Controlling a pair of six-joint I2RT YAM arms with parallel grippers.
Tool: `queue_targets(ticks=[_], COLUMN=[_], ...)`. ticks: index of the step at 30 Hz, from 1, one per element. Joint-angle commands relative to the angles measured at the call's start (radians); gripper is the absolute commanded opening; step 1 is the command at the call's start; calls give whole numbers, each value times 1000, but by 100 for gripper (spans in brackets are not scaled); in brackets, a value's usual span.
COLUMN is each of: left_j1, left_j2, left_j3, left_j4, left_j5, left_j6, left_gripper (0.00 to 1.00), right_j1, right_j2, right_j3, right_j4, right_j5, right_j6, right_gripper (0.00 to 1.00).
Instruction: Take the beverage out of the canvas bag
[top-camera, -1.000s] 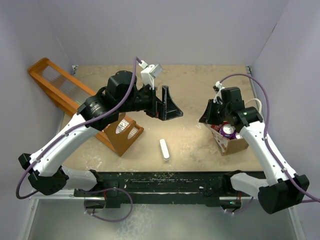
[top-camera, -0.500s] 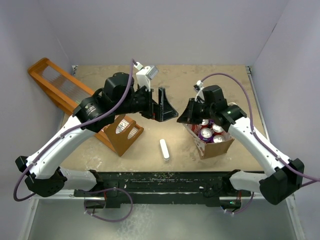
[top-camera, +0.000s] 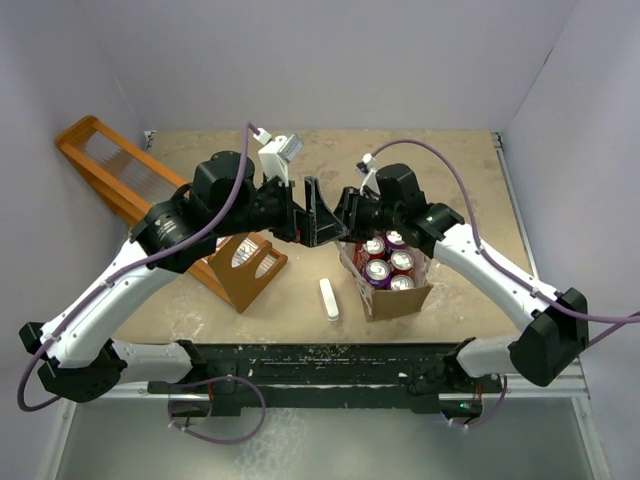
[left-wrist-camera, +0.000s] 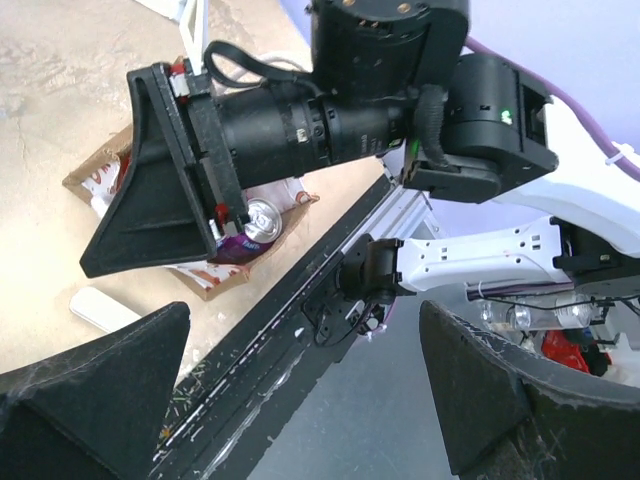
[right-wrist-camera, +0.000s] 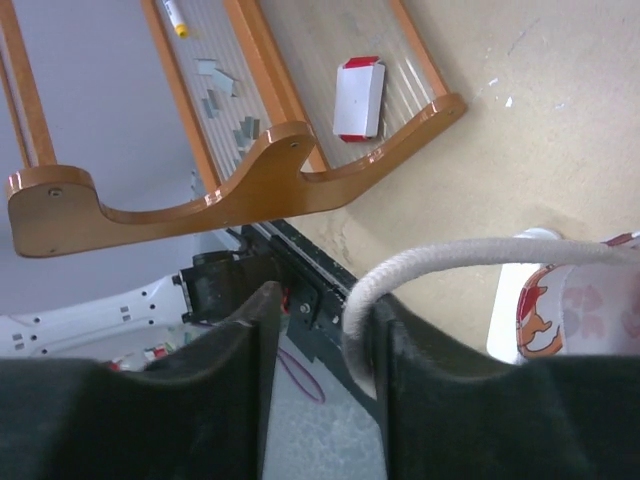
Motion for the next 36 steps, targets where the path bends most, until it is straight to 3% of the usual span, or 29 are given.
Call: queue_targets(ticks=[1,6,14,20,24,31,36], left_j1=[1,1,-1,-1,-3,-13,-12], left_j2=[-23,-13,35,115,194,244,284], left_j3=[-16,-44,-120,-106,-33,-46,-67], left_j4=[29,36,94,70,-30,-118,-96], left_j5=[4,43,121,129,35,-212,-210], left_j6=[-36,-52,-82,-43,23,24,-27], left_gripper=[99,99,99,99,99,99,91], right_j1=[6,6,5,5,5,5,5], right_j2=[-52,-156,-329,-399,-388,-343,-285], right_j3=[63,34,4,-10,15,-8,-24], right_j4=[-27,-188,-382,-511,-598,-544,-493], right_j5=[5,83,192,326,489,583,621], right_j6=[-58,-101,-146,-158,-169,-216,-209], right_gripper=[50,74,99,100,100,100,96])
